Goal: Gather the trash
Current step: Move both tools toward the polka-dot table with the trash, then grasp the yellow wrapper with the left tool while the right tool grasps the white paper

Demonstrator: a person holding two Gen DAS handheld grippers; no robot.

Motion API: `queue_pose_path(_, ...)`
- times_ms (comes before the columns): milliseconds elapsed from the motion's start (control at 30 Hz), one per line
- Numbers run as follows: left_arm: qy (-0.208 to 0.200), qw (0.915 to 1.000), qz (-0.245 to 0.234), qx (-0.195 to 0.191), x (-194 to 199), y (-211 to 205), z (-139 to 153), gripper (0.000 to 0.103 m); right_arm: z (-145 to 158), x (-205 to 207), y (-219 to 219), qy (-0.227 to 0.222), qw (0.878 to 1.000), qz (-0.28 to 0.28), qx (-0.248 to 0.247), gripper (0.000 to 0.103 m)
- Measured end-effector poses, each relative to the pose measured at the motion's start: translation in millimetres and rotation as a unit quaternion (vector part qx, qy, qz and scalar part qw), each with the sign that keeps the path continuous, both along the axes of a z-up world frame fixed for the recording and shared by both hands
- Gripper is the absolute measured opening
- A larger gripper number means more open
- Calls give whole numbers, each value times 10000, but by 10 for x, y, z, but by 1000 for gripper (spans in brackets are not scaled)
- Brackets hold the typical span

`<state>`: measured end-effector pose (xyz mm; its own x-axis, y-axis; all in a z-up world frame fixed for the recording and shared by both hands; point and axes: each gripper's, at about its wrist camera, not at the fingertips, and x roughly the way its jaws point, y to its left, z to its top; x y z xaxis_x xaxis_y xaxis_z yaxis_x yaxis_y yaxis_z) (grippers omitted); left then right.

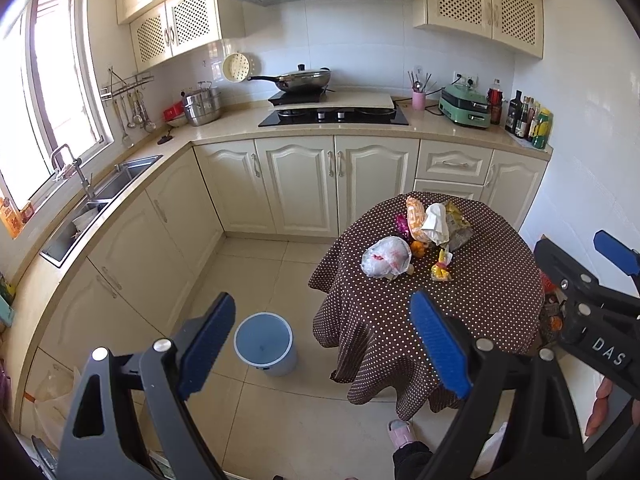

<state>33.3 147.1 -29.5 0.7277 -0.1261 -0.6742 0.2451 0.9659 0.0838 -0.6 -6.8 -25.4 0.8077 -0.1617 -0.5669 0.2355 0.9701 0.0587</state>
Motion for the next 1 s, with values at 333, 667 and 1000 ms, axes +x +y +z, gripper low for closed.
queue_pose_path(333, 209, 9995, 190, 144, 629, -639, -129, 88, -161, 597, -634, 179, 9995, 190, 153, 96)
queue_pose_path(667, 523, 9974, 382, 325, 1426, -1520, -320, 88, -403, 1283, -1459, 565, 9977, 272, 257, 96)
queue_pose_path(1000, 857, 9938, 511, 497, 1949, -2094, -621, 88, -603, 1730, -1986, 890, 9951, 271, 322, 96)
